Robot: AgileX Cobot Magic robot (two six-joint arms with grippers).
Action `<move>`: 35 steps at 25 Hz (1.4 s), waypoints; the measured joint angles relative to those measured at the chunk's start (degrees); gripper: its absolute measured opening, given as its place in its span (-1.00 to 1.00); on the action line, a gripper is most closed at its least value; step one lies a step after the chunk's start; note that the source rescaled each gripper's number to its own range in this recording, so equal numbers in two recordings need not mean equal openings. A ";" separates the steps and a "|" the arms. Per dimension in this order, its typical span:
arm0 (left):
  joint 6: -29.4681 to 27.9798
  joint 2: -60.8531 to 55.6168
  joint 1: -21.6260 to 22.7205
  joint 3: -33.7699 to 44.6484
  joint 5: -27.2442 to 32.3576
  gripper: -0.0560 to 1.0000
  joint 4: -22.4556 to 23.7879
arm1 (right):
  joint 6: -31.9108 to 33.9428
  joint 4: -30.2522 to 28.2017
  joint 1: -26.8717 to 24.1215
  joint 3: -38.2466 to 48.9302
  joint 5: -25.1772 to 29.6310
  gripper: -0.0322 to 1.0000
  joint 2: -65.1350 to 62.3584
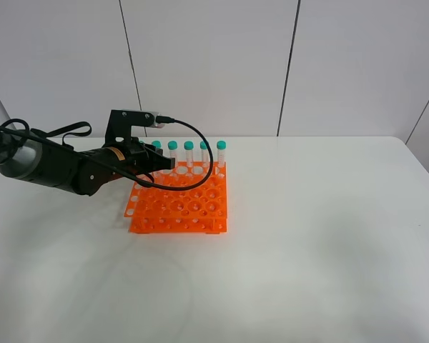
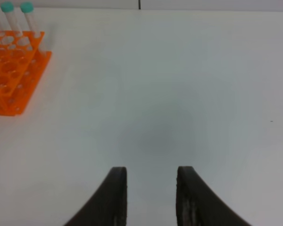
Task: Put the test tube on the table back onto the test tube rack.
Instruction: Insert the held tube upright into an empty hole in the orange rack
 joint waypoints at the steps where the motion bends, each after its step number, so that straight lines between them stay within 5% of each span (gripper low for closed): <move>1: 0.00 0.00 0.00 0.00 0.00 -0.89 0.00 | 0.00 0.00 0.00 0.00 0.00 -0.38 0.00; 20: -0.07 0.36 0.00 1.60 -1.37 -0.89 0.36 | 0.00 0.05 0.00 0.00 0.00 -0.38 0.00; 27: -0.14 1.05 0.00 2.33 0.78 -0.62 0.25 | 0.00 0.05 0.00 0.00 0.00 -0.38 0.00; 35: -0.14 1.05 0.00 2.33 0.78 -0.57 0.19 | 0.00 0.05 0.00 0.00 0.00 -0.38 0.00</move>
